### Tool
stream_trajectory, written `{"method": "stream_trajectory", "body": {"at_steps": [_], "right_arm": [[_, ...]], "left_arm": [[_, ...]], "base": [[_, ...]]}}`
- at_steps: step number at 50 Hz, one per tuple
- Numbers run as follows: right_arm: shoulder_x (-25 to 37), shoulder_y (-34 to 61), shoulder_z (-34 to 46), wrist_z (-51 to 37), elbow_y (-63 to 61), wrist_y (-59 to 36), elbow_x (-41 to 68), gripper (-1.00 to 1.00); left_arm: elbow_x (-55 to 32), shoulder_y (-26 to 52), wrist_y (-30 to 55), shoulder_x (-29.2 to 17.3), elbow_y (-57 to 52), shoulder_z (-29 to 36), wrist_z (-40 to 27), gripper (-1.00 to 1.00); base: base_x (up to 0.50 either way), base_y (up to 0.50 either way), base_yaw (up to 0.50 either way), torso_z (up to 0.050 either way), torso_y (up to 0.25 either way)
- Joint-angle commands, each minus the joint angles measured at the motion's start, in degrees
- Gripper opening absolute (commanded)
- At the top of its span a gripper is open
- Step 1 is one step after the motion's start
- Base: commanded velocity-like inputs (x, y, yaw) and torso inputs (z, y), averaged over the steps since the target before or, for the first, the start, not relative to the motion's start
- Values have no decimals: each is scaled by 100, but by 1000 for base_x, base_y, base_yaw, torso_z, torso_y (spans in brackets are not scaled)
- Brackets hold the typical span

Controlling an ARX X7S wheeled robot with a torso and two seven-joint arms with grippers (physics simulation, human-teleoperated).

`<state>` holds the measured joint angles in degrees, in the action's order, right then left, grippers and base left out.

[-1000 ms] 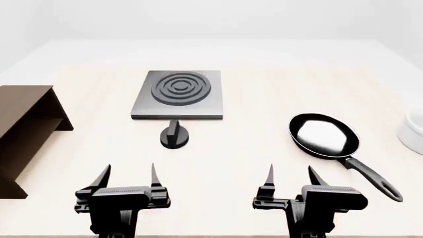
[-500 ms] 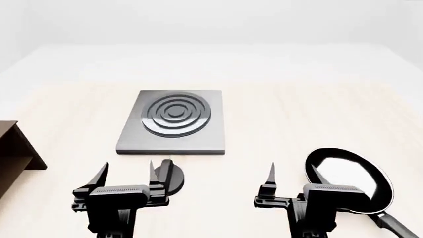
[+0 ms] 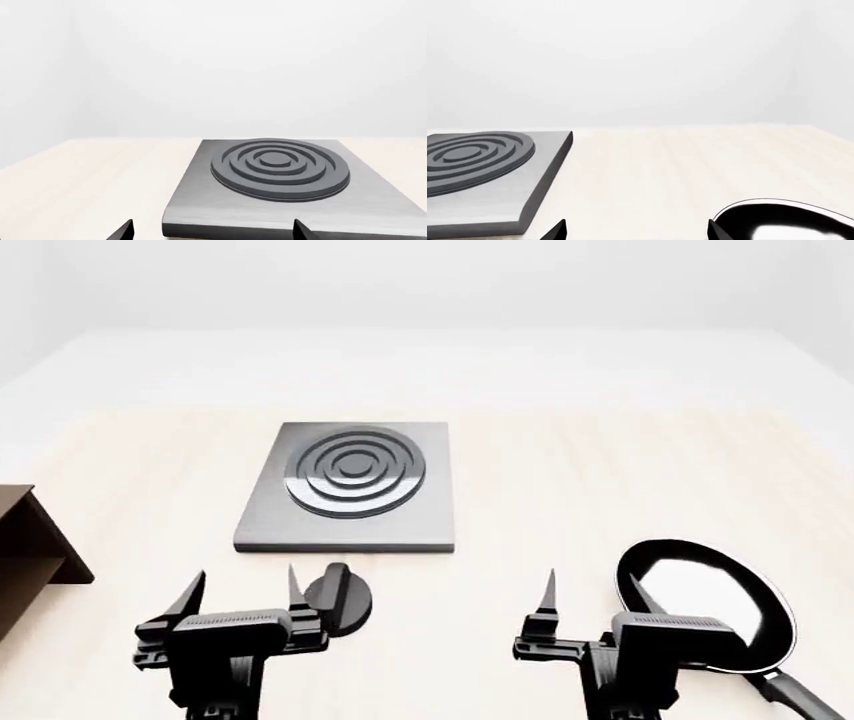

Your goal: Turn on the stove and put the frying pan on it.

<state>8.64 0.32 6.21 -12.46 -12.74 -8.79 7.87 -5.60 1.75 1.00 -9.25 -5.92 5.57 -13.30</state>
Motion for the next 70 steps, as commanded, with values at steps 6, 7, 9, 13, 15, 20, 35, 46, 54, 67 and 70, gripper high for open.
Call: {"method": "stream_trajectory", "body": {"at_steps": [6,7,9,13,15,20,35,46,54,67,70], "right_arm": [[58,-8,93,-52,18,15,49,100],[61,-5,96,-55,28,20,53,100],[66,-4,104,-60,37,21,62,100],[77,-4,119,-70,50,25,81,100],[86,-5,128,-72,50,31,89,100],[111,-15,144,-78,45,27,116,100],[194,-28,117,-137,-21,-16,197,100],[239,-30,78,-190,-46,-29,270,100],[263,-31,79,-252,-25,-19,288,100],[699,278,377,-266,-729,-1583,253,100],[996,337,423,-169,-1334,-2104,270,100]], "left_arm": [[144,177,-391,-48,953,-19,-188,100],[156,187,-402,-48,993,-15,-201,100],[180,220,-432,-46,1117,-2,-223,100],[220,267,-505,-38,1344,43,-243,100],[239,278,-512,-34,1391,73,-249,100],[322,258,-541,-19,1383,220,-229,100],[489,434,-417,51,1840,664,-65,100],[308,444,84,57,932,895,204,100],[-43,344,645,-33,-313,917,381,100],[-626,451,2049,-310,-2095,140,-94,100],[-660,425,2108,-374,-2208,56,-135,100]], "base": [[0,0,0,0,0],[0,0,0,0,0],[0,0,0,0,0],[0,0,0,0,0],[0,0,0,0,0],[0,0,0,0,0],[0,0,0,0,0],[0,0,0,0,0],[0,0,0,0,0],[0,0,0,0,0],[0,0,0,0,0]]}}
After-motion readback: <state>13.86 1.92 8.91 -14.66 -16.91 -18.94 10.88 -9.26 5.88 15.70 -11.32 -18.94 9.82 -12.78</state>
